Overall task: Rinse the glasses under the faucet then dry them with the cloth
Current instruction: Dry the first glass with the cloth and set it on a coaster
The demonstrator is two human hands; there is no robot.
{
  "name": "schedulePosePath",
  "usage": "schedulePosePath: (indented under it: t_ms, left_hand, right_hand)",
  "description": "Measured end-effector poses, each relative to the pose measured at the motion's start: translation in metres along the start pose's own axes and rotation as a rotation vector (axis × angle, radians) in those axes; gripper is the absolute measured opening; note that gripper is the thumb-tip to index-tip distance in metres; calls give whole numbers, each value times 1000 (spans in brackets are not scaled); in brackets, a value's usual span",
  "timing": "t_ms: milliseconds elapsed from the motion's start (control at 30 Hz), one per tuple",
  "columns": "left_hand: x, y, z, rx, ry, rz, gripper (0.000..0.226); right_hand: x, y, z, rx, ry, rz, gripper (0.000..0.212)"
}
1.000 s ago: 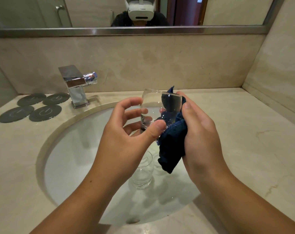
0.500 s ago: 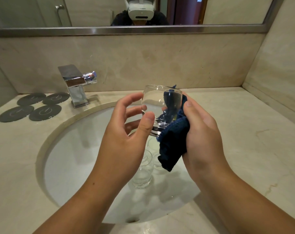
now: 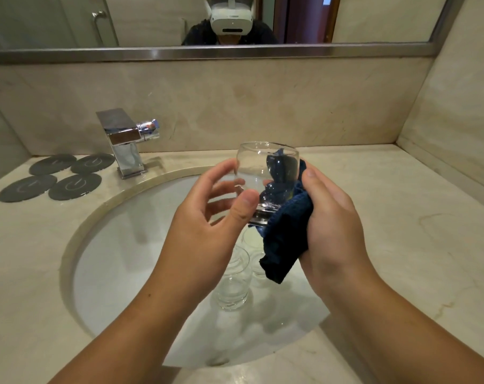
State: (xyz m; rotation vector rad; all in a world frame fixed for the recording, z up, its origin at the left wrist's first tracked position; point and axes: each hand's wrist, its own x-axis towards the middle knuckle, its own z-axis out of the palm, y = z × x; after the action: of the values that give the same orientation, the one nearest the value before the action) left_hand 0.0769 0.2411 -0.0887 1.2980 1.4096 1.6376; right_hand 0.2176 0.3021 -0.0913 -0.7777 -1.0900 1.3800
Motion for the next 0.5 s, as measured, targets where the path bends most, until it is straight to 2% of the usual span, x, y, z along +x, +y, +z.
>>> schedulePosePath:
  t_ms: [133,300,500]
  left_hand:
    - [-1,0,2,23,18,34,47]
    - [-2,1,2,-22,-14,22,58]
    - [0,3,0,-143,-92,-89,49]
  right_hand:
    - [-1,-3,0,-13,-3,-36,36]
    - [-1,-1,1,-45,-12,-35,35]
    - [0,0,1,72,5,103,32]
